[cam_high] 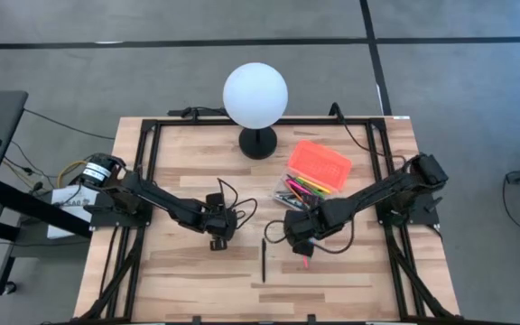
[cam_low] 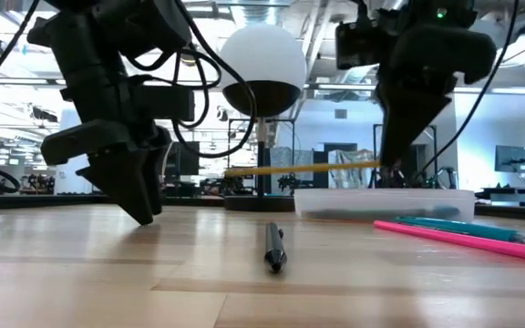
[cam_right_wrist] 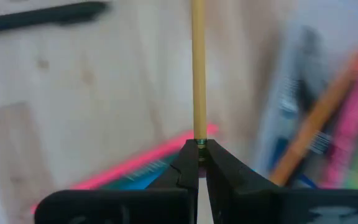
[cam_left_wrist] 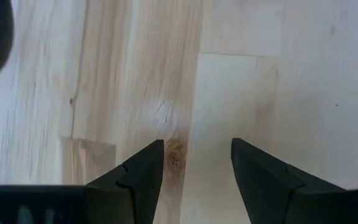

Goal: Pick & place school supplies into a supply box
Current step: Put the yellow pencil into the orange supply box

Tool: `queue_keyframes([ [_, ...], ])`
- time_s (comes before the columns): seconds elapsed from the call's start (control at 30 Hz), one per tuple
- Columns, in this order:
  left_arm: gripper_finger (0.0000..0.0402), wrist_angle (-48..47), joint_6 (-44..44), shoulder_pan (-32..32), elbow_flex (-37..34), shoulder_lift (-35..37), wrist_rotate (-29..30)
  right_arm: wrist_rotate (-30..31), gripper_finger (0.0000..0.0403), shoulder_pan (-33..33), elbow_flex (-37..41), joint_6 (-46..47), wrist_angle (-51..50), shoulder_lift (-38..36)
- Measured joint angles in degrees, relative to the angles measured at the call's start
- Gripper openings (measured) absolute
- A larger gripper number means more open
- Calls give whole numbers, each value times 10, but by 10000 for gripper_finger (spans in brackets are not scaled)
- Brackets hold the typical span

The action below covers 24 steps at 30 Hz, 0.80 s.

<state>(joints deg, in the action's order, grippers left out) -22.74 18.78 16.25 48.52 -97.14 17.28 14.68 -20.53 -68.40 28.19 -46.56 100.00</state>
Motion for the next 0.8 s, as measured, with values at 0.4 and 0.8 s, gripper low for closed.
queue_keyframes([
  [0.4,183,7,49,0,-8,0,-1,22,1,65,0,25,-154,-49],
  [0.8,183,8,75,7,-9,-1,5,18,1,107,16,103,-205,-50],
])
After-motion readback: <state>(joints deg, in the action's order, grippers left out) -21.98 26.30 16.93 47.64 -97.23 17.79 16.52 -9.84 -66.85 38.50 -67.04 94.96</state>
